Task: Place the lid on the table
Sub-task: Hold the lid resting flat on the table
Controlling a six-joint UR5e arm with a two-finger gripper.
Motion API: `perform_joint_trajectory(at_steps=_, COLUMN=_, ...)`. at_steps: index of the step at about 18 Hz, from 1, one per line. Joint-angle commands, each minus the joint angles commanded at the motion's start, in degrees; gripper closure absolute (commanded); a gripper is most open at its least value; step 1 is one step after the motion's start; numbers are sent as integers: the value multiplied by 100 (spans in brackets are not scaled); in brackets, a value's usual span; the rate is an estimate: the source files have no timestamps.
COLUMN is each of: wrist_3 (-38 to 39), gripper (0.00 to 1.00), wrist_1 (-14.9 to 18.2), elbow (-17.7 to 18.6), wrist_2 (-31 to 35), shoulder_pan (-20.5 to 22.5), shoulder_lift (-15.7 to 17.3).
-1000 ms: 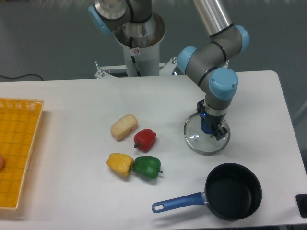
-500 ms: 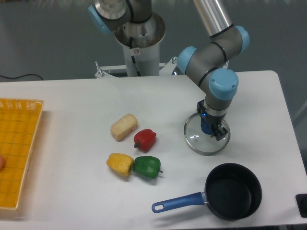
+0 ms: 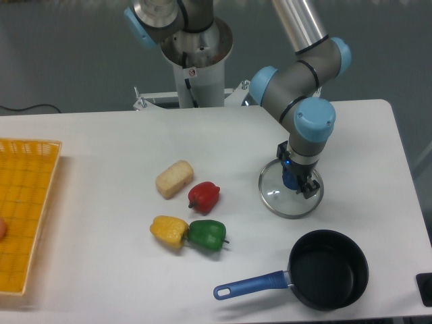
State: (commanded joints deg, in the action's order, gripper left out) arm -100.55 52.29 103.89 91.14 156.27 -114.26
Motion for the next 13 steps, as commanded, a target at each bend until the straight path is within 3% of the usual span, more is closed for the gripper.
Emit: perform_joint_trajectory(at_steps=13, wrist_3=0, gripper=28, wrist_1=0, elbow=0, wrist_2=0, shoulder_pan=9, shoulder_lift=-18)
